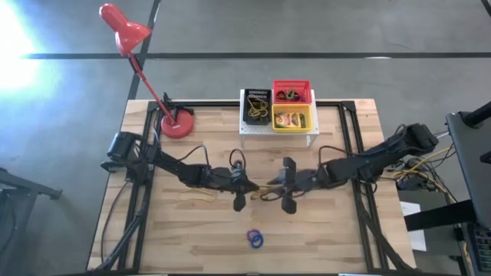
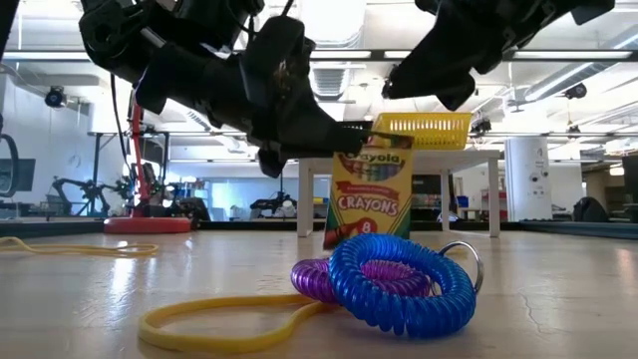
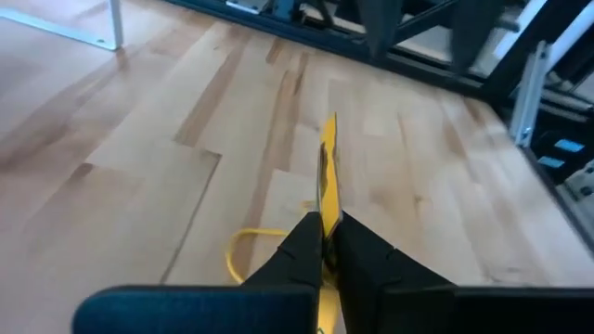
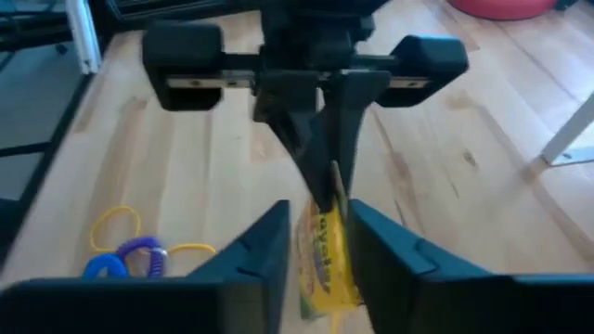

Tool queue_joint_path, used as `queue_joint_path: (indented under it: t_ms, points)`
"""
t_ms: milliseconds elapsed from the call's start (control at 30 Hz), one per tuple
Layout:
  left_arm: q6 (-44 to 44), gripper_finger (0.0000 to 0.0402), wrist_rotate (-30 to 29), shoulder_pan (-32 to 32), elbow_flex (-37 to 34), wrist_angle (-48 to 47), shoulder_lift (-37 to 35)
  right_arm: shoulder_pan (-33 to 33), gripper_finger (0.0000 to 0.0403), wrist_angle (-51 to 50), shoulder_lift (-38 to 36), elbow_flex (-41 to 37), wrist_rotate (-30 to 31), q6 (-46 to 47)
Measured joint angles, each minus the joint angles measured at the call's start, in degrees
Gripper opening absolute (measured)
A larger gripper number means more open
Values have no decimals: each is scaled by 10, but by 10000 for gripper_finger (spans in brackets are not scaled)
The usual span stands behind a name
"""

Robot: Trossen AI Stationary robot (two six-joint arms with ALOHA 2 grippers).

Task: Pick & Place Office Desk Supplies
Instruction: Put the yellow crayon box into the yellow bin on the shelf

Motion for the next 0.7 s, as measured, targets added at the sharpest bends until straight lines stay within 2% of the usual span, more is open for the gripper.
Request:
queue_joint_path:
  t_ms: [200,333,400,567,700]
  points:
    - [68,18,-3,-15,0,-7,-2,-2,193,-2,25,-2,-5,-3]
    - [145,18,-3,-36,0,-8,-5,-1,220,2,58,-2,-8,6]
    - [165,18,-15,-43,0,-9,-5,-1,224,8,73,-2,-12,17]
    - [169,22,-23,-45,0,-10,-6,-1,221,74,120,1,-81,15]
    - [156,32,-24,-44,0,-13,-6,-1,199,86,153,18,-82,15]
